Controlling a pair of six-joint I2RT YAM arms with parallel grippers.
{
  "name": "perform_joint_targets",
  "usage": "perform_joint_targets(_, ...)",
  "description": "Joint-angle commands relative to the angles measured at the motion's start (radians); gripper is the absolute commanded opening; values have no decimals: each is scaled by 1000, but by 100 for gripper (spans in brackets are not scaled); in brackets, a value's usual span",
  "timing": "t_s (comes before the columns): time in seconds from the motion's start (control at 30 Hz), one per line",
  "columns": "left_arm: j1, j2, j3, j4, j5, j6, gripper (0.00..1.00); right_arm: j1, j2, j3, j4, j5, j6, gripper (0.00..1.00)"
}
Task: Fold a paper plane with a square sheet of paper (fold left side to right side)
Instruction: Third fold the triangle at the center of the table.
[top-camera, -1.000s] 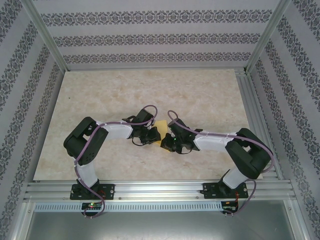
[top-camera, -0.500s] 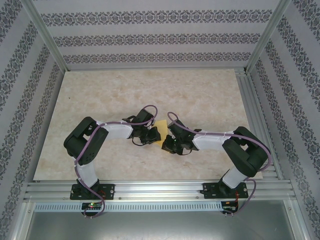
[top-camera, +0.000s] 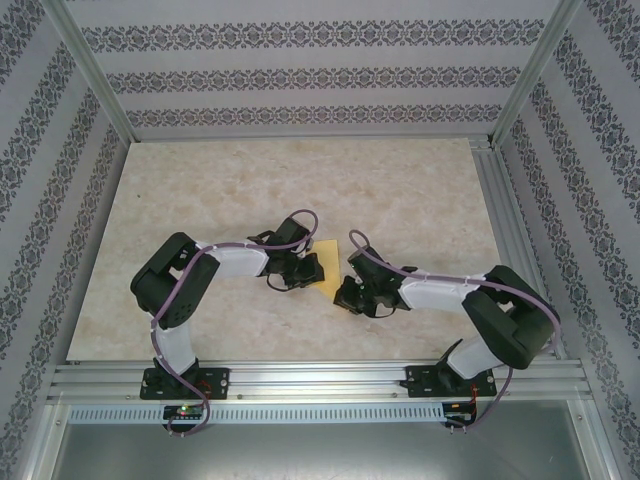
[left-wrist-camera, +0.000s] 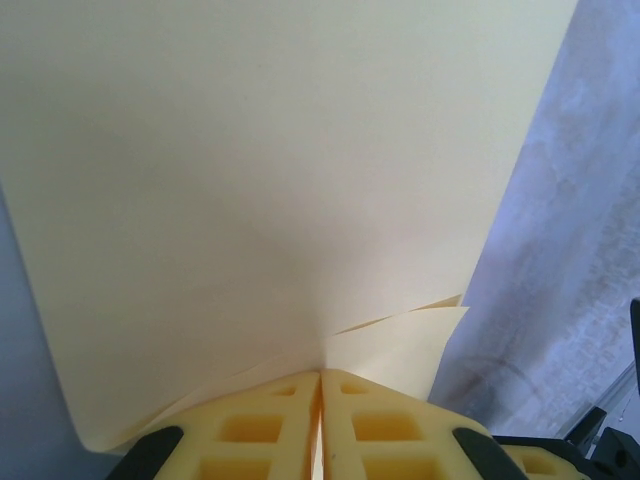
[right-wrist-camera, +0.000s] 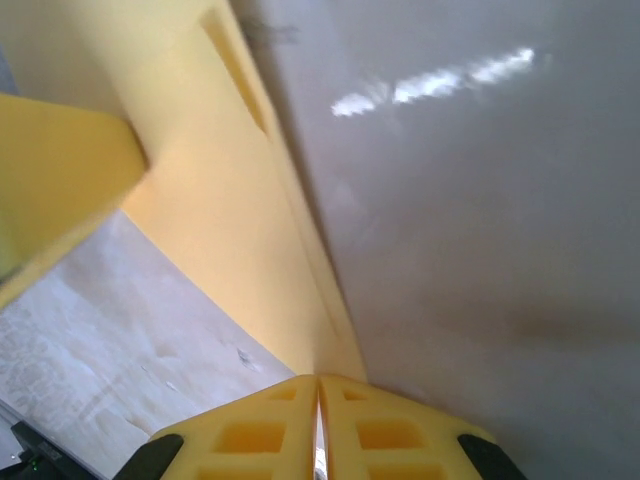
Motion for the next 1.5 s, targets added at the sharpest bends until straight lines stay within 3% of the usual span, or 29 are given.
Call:
perform_joint_targets(0.0, -16, 65, -17, -51, -72, 14, 13, -21, -42, -64, -131, 22, 19, 11)
perform_joint_targets(0.4, -17, 58, -8, -56, -71, 16, 13, -43, -190, 46, -98, -11, -75, 16)
perform_joint_targets(0.67, -18, 56, -8, -54, -68, 14, 13, -30, 0, 96, -6, -39, -73, 14)
perform_joint_targets(0.9, -18, 57, -5, -47, -65, 12, 13, -23, 77, 101, -43, -33, -92, 14)
perform_joint_targets(1.3, 4, -58, 73, -105, -58, 67, 18, -35, 111, 64, -187, 34, -124, 11)
perform_joint_targets(1.47, -8, -101, 44, -75, -22, 33, 13, -35, 130, 64, -177, 33, -125, 11)
